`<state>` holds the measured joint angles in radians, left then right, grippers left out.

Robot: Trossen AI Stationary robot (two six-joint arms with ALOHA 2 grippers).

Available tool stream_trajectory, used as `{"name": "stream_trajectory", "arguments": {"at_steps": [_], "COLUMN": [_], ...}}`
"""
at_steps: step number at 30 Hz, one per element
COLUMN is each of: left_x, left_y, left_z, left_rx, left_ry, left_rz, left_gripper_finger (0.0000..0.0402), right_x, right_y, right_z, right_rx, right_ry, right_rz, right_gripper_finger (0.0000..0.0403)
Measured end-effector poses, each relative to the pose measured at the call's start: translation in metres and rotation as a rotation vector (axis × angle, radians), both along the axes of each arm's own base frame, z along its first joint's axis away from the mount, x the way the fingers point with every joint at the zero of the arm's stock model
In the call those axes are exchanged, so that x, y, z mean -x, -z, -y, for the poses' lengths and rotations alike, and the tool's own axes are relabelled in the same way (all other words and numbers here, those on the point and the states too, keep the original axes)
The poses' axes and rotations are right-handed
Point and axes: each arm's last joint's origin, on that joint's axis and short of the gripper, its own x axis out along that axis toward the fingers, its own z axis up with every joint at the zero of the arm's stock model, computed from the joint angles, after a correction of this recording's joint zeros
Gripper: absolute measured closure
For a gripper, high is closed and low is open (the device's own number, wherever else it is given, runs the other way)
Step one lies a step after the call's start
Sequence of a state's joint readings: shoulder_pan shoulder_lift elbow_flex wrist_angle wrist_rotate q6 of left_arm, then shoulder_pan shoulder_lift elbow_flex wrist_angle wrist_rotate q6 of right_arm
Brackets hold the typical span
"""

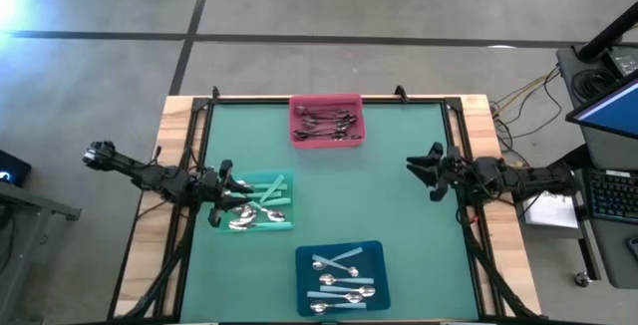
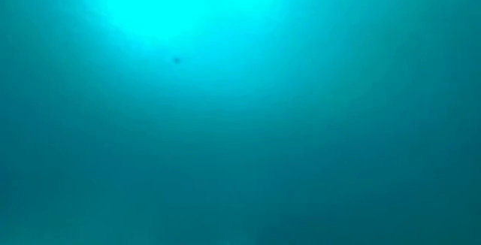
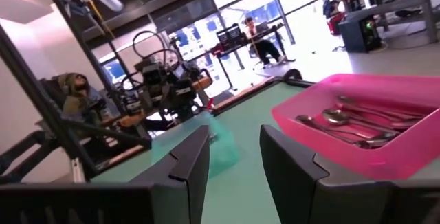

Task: Sort silverware by color (type)
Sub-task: Return to Home Position

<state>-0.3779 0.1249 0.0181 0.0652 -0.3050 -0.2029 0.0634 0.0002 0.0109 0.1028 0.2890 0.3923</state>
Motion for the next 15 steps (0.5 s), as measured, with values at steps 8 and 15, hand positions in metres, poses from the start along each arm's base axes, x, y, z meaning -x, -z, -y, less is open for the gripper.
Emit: {"name": "stream_trajectory", "arguments": {"at_steps": [8,15], "left_x": [0.0000,0.0000], "left_y": [0.0000,-0.0002], "left_z": [0.0000,0.0000], "left_rx": [0.000,0.001], "left_ry": [0.000,0.000], "left_rz": [0.000,0.001], "left_gripper_finger": [0.0306,0.0306], "right_x": [-0.0001,-0.0007], "right_y": [0.0000,0.0006], "right_z": [0.0017,0.0017], "right_rx": [0.000,0.000], "right_ry": [0.018,0.018], "right_rz": [0.000,-0.008], "right_gripper_finger": [0.0282,0.0282]}}
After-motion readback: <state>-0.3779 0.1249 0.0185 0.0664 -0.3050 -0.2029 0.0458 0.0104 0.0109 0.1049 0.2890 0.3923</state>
